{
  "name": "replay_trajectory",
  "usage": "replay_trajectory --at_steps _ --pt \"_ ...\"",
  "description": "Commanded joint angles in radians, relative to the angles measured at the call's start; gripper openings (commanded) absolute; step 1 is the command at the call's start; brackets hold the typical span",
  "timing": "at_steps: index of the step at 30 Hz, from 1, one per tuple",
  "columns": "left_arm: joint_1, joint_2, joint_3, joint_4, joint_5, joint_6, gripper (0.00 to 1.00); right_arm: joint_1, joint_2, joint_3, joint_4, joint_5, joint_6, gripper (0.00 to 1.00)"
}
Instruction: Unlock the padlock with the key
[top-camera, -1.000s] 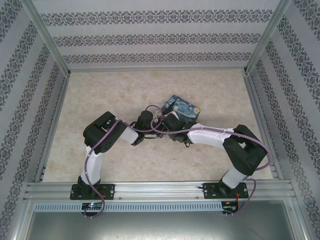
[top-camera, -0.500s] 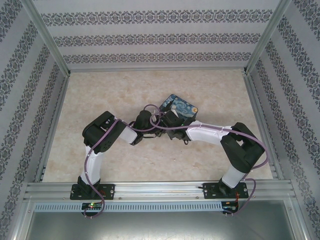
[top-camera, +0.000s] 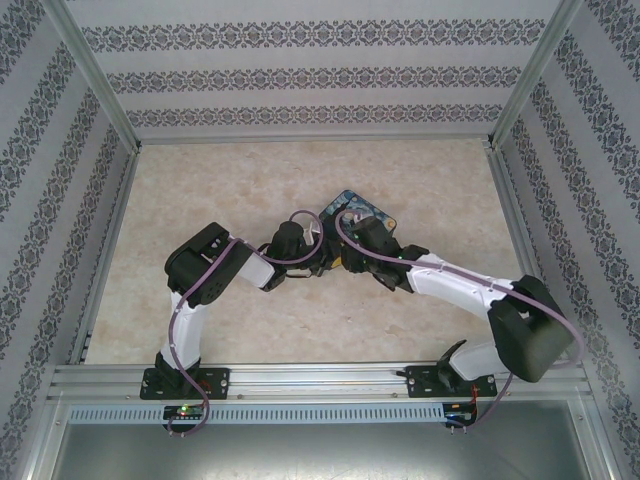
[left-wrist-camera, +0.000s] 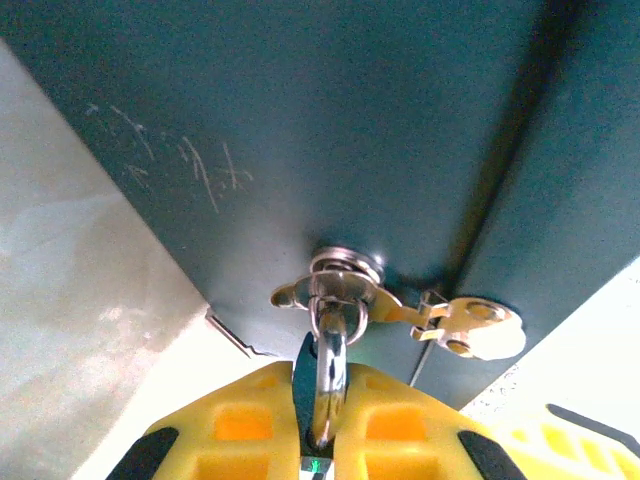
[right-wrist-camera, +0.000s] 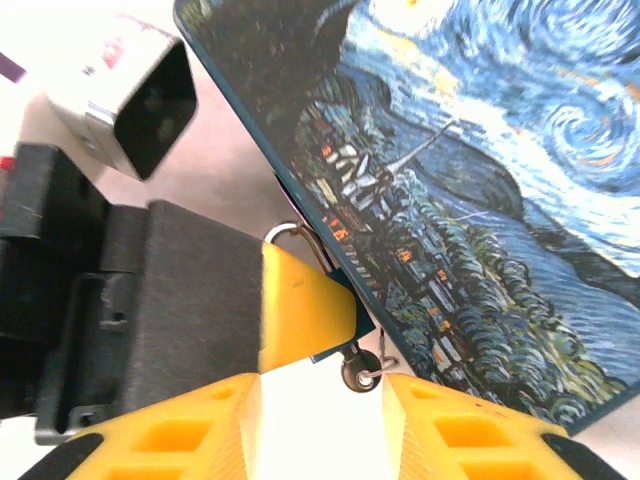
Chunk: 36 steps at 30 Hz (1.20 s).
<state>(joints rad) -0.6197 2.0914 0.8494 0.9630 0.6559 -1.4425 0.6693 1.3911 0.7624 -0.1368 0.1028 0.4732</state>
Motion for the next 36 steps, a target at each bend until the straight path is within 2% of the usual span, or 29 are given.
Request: replay_trajectory --at_steps 1,5,8,12,20,28,30,34,36 --pt "0.004 -0.005 -0.018 -0.142 0.027 0.015 0.0 -0.005 -0.023 -0.034 0.042 -0.013 0.072 0.39" --pt "0.005 -0.012 -0.016 -0.184 0.024 0.051 0.0 -0.001 -0.014 -0.07 0.087 -0.048 0.138 0.41" --pt "0.005 -0.027 -0.019 -0.243 0.017 0.099 0.03 0.001 0.008 -0.103 0.145 -0.05 0.188 0.49" --pt "0.004 -0.071 -0.028 -0.349 -0.004 0.187 0.21 -0.033 0.044 -0.124 0.219 -0.055 0.236 0.58" --pt "0.008 -0.172 -0.095 -0.401 -0.045 0.234 0.58 -0.145 0.126 -0.071 0.322 -0.146 0.27 0.61" --pt "0.035 -0.332 -0.104 -0.521 -0.093 0.301 0.77 -0.221 0.217 0.087 0.305 -0.237 0.219 0.61" --pt "0.052 -0.373 -0.083 -0.584 -0.109 0.339 0.81 -0.226 0.196 0.072 0.318 -0.258 0.216 0.6" --pt "0.096 -0.429 -0.005 -0.732 -0.142 0.444 0.97 -0.221 0.115 -0.031 0.359 -0.266 0.24 0.61" --pt "0.121 -0.44 0.051 -0.803 -0.153 0.497 1.0 -0.221 0.083 -0.097 0.395 -0.257 0.265 0.6"
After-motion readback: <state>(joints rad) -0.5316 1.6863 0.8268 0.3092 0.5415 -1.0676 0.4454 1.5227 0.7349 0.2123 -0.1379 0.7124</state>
